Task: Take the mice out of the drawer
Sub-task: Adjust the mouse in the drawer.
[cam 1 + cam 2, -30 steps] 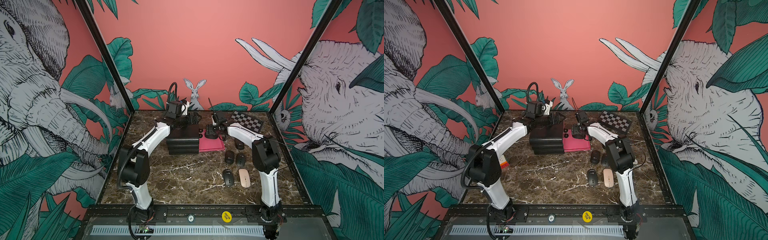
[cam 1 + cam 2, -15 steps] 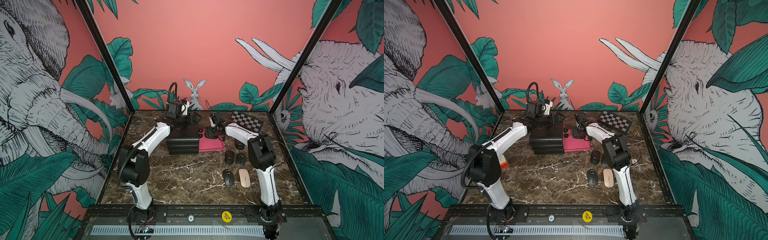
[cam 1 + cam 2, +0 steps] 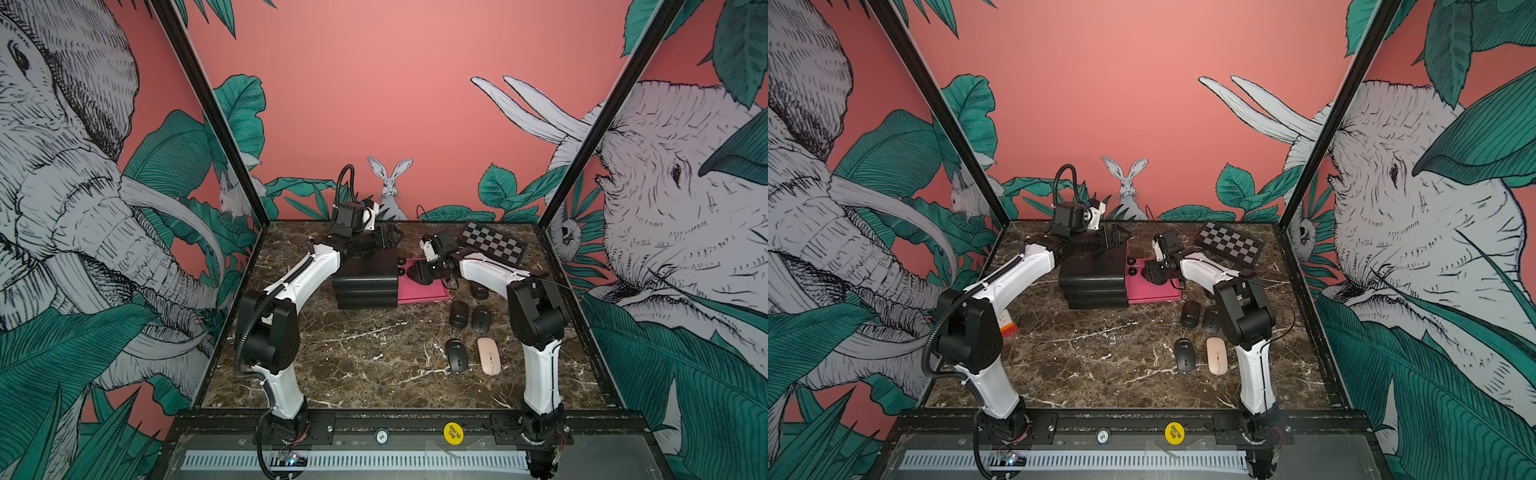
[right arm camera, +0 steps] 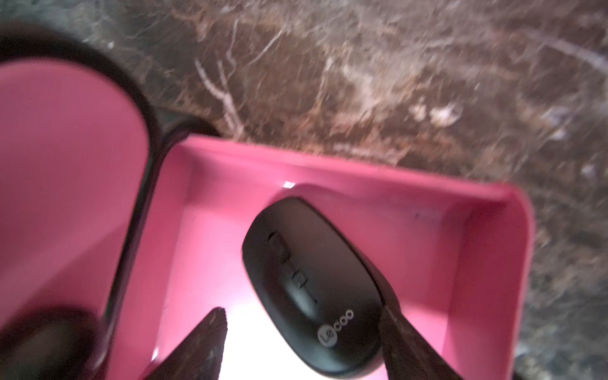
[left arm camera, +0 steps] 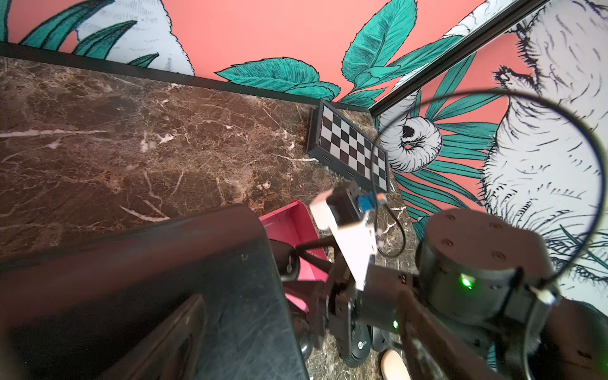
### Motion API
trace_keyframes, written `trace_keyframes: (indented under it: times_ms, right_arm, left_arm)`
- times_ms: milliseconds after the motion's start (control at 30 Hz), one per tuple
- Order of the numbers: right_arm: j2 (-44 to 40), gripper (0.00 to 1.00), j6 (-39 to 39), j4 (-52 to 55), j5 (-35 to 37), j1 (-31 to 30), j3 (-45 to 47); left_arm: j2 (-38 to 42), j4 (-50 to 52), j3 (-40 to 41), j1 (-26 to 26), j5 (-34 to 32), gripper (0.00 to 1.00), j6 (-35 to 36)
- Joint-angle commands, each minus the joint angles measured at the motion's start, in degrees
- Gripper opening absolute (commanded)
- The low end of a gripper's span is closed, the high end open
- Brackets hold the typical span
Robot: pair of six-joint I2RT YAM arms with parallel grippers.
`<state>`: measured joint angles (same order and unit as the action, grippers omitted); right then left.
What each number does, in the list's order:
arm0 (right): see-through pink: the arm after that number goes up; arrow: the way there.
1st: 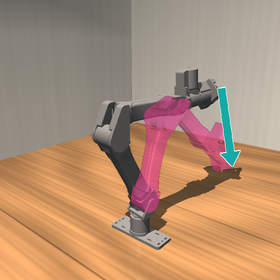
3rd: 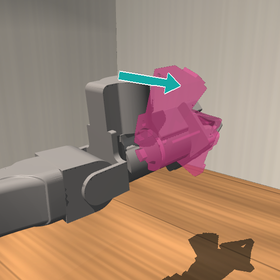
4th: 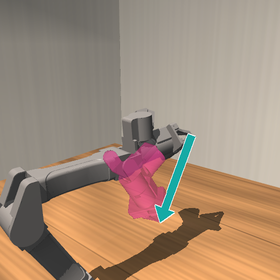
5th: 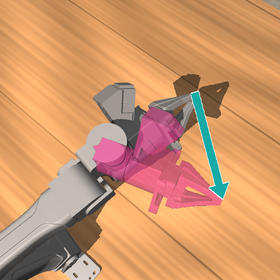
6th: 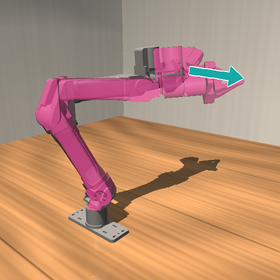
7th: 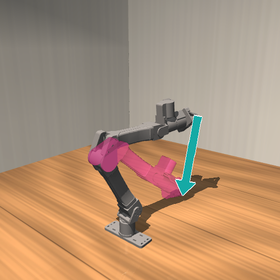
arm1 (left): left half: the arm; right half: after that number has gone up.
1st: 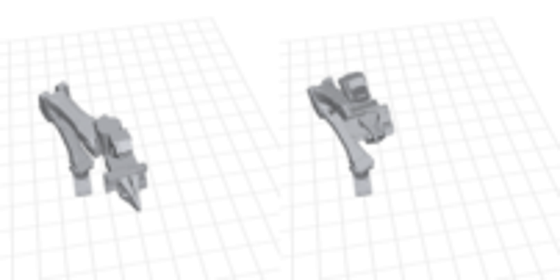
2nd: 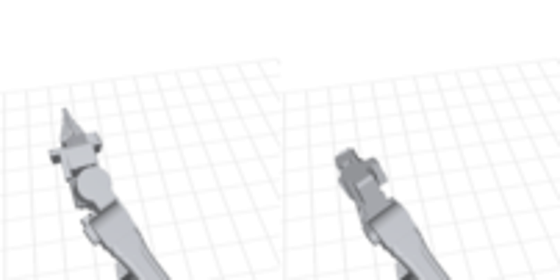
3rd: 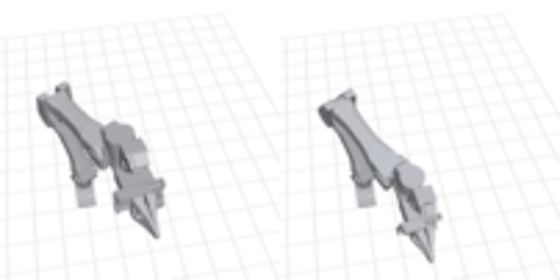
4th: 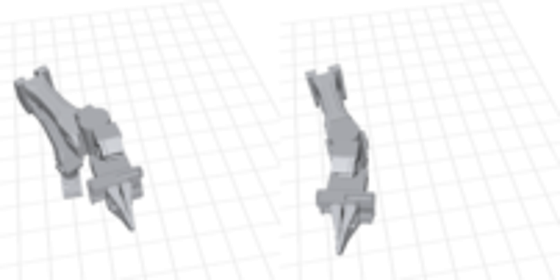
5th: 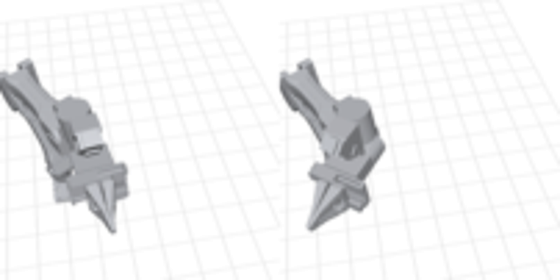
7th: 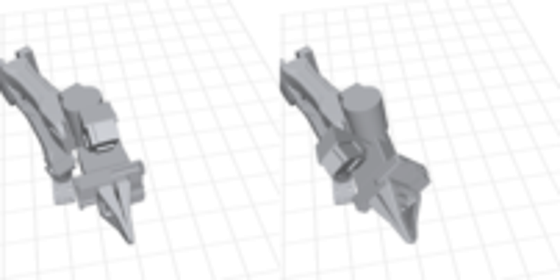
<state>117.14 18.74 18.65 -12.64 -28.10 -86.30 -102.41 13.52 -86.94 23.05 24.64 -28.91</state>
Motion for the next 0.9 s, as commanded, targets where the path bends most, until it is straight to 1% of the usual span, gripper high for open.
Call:
trace_keyframes:
  times_ms: [0, 133, 200, 300, 433, 600, 867]
  right_arm:
    - [-4.0, 0.73, 2.5, -0.6, -3.4, -0.6, 3.3]
    - [-6.0, 0.74, 0.0, 1.4, 1.0, -0.7, 3.2]
    - [-5.8, 0.75, -2.7, 3.9, 3.5, -0.6, 1.3]
    - [-4.2, 0.77, -6.6, 5.8, 5.1, -0.6, -1.1]
    - [-0.2, 0.77, -11.1, 8.7, 4.9, -0.7, -5.0]
    - [3.7, 0.77, -15.1, 12.0, 2.4, -0.7, -9.2]
    - [6.7, 0.77, -16.0, 13.1, 1.9, -0.7, -10.6]
  left_arm:
    - [-2.6, 9.8, 1.9, -0.4, -0.6, 0.93, -0.9]
    - [-2.6, 9.8, 1.9, -0.4, -0.4, 0.93, -0.9]
    - [-2.5, 10.0, 1.9, -0.3, -0.3, 0.93, -0.8]
    - [-2.2, 10.1, 2.3, -0.4, -0.3, 0.93, -0.8]
    - [-1.7, 10.5, 2.7, -0.4, -0.6, 0.93, -0.6]
    - [-0.9, 10.9, 3.1, -0.4, -1.1, 0.93, -0.1]
    - [-0.9, 11.0, 3.2, -0.3, -1.0, 0.93, -0.3]
